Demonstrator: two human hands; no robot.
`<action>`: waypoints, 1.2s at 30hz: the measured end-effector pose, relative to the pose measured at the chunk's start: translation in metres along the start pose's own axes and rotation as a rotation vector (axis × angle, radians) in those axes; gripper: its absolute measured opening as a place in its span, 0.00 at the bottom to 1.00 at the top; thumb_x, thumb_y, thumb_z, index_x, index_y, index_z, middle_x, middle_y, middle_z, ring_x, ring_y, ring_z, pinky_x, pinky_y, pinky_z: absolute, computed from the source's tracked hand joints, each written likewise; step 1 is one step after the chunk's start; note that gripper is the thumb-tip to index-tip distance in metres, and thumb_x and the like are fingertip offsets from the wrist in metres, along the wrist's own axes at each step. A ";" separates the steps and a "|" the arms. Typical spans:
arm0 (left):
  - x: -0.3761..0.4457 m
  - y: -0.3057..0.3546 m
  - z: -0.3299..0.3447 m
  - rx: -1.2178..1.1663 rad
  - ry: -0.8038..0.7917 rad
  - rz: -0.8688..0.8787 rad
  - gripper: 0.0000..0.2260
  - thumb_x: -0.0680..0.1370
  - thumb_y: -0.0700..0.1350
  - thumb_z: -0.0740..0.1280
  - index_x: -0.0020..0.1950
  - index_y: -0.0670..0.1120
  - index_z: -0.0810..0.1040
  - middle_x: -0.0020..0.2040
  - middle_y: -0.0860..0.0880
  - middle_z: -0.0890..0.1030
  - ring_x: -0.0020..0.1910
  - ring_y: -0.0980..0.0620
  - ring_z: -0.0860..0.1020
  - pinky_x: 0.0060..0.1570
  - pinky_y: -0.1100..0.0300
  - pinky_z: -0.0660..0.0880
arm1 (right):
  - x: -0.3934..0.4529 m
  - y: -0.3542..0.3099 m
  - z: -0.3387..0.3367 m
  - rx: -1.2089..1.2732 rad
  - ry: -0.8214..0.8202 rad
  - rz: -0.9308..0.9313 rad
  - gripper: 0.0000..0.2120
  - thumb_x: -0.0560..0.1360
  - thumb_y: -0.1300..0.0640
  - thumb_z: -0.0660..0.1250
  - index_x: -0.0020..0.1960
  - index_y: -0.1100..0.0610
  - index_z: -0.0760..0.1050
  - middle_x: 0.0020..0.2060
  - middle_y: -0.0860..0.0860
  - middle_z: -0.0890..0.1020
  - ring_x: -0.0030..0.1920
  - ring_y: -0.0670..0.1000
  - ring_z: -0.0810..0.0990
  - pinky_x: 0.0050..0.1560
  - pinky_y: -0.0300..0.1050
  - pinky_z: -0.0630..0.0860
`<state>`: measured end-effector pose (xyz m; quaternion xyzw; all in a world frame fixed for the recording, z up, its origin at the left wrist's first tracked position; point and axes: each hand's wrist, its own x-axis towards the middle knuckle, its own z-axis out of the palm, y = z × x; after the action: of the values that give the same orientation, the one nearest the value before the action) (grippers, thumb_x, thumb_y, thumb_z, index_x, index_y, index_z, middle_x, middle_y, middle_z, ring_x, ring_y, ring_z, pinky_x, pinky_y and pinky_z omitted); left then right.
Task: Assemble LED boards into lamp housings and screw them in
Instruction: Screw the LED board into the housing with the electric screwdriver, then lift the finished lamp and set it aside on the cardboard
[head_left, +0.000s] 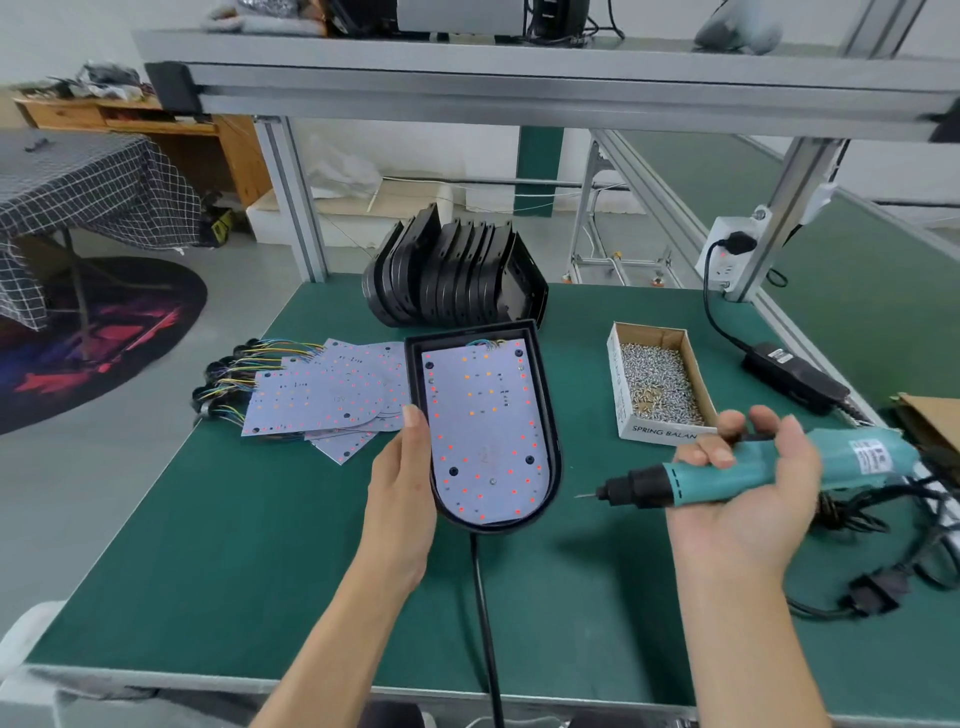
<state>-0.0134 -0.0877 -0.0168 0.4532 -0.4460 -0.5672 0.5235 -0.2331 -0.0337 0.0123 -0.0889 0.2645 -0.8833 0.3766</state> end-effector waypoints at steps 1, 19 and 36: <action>0.000 0.003 0.001 0.016 -0.002 0.028 0.24 0.76 0.74 0.57 0.57 0.64 0.85 0.60 0.61 0.85 0.62 0.62 0.81 0.64 0.57 0.73 | 0.001 0.002 -0.001 -0.003 0.007 0.028 0.07 0.80 0.50 0.66 0.48 0.53 0.75 0.41 0.49 0.78 0.30 0.46 0.70 0.35 0.39 0.71; 0.013 0.026 0.006 -0.002 -0.051 0.098 0.25 0.74 0.76 0.58 0.53 0.62 0.86 0.58 0.58 0.86 0.60 0.60 0.82 0.64 0.53 0.74 | 0.005 0.050 0.006 -1.314 -0.257 0.360 0.05 0.82 0.56 0.65 0.54 0.58 0.73 0.42 0.56 0.79 0.31 0.51 0.80 0.35 0.50 0.80; 0.013 0.040 0.015 0.022 -0.149 0.113 0.30 0.74 0.78 0.57 0.52 0.53 0.77 0.52 0.55 0.80 0.52 0.53 0.76 0.64 0.49 0.73 | -0.016 0.066 0.016 -2.167 -0.187 -0.056 0.16 0.81 0.50 0.65 0.64 0.58 0.70 0.62 0.56 0.74 0.58 0.62 0.81 0.47 0.49 0.72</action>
<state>-0.0211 -0.1020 0.0248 0.3897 -0.5147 -0.5639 0.5150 -0.1756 -0.0669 -0.0083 -0.4465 0.8714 -0.1787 0.0967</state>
